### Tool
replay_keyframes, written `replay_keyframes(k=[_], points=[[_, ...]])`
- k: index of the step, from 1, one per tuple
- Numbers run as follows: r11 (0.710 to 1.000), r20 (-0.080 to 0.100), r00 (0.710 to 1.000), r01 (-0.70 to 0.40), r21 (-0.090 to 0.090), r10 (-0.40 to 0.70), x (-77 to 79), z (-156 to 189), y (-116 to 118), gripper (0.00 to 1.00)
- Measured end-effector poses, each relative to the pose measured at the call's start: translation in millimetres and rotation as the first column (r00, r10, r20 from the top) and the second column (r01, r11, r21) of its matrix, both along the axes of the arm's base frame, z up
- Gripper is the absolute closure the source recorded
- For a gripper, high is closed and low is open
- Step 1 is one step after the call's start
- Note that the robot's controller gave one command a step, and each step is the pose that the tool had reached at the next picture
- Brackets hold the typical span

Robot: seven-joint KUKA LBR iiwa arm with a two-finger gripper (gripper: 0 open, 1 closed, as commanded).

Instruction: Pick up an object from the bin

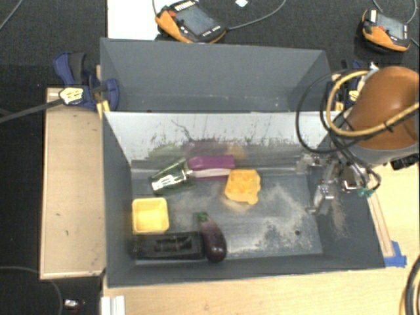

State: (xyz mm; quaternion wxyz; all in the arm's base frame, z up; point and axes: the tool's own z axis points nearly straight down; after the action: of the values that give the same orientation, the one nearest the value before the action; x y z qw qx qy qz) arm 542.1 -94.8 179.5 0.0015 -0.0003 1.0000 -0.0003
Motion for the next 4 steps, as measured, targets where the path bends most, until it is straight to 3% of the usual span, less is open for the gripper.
replay_keyframes(k=[1, 2, 3, 4], points=[[0.995, -0.002, 0.995, -0.104, 0.004, 0.104, 46.4, -113.0, 101.6, 0.0], [0.988, 0.013, 0.988, 0.152, 0.0, -0.152, 19.5, -34.3, 110.8, 0.0], [0.994, 0.001, 0.994, -0.11, 0.003, 0.11, 51.2, -79.9, 117.8, 0.0], [0.98, 0.013, 0.979, 0.201, 0.001, -0.201, 37.6, -109.2, 131.0, 0.0]])
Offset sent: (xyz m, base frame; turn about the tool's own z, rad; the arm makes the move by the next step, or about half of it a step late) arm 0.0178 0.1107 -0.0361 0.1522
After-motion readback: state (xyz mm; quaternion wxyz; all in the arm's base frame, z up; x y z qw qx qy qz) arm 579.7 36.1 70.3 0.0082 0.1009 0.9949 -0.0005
